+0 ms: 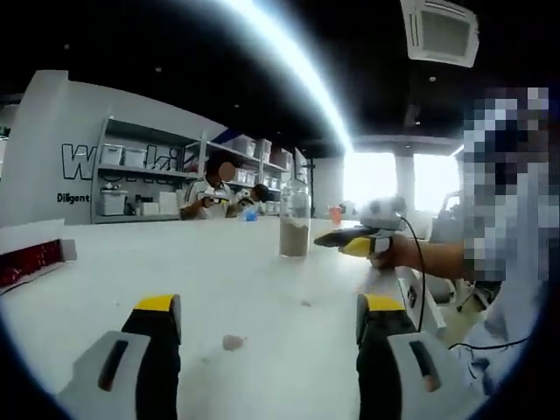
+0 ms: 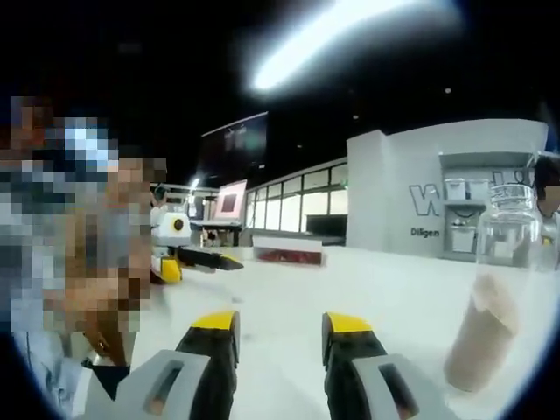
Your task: Tear open the coffee pouch, take out the coffee, and pour the coffee from the pouch into the cup
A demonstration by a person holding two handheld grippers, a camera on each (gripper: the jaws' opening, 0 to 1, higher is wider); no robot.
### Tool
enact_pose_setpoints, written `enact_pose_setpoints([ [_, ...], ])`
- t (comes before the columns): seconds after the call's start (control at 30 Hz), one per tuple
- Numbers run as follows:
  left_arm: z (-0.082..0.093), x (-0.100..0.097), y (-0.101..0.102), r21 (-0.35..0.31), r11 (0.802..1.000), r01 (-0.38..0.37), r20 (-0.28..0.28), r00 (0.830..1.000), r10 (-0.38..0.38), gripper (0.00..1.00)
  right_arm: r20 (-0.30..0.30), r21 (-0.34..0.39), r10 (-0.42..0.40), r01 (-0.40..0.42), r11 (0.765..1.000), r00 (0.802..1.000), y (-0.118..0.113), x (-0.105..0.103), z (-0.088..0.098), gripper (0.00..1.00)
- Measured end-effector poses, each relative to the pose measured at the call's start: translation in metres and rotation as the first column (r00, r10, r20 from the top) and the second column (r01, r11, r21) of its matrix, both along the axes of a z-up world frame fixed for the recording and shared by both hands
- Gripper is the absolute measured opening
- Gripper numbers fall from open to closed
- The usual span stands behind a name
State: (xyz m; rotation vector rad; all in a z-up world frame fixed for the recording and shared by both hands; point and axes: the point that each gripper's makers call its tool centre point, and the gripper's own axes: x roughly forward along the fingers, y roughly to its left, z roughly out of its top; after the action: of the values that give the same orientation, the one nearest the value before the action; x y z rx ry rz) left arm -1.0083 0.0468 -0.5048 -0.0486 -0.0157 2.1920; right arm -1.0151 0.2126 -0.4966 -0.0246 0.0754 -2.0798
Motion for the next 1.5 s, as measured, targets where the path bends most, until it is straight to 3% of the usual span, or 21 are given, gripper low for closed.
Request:
enact_pose_setpoints([
  [0.5,-0.001,0.005,0.003,0.022,1.000,0.007,0.025,1.000,-0.007,0.83,0.001,-0.019,0.000,0.000,1.000,1.000,0.003,-0.001,0.002,0.37],
  [1.5,-0.002,0.005,0.002,0.006,1.000,-0.016,0.019,1.000,0.016,0.82,-0.013,0.037,0.015,-0.015,0.999,1.000,-0.014,0.000,-0.003,0.37],
])
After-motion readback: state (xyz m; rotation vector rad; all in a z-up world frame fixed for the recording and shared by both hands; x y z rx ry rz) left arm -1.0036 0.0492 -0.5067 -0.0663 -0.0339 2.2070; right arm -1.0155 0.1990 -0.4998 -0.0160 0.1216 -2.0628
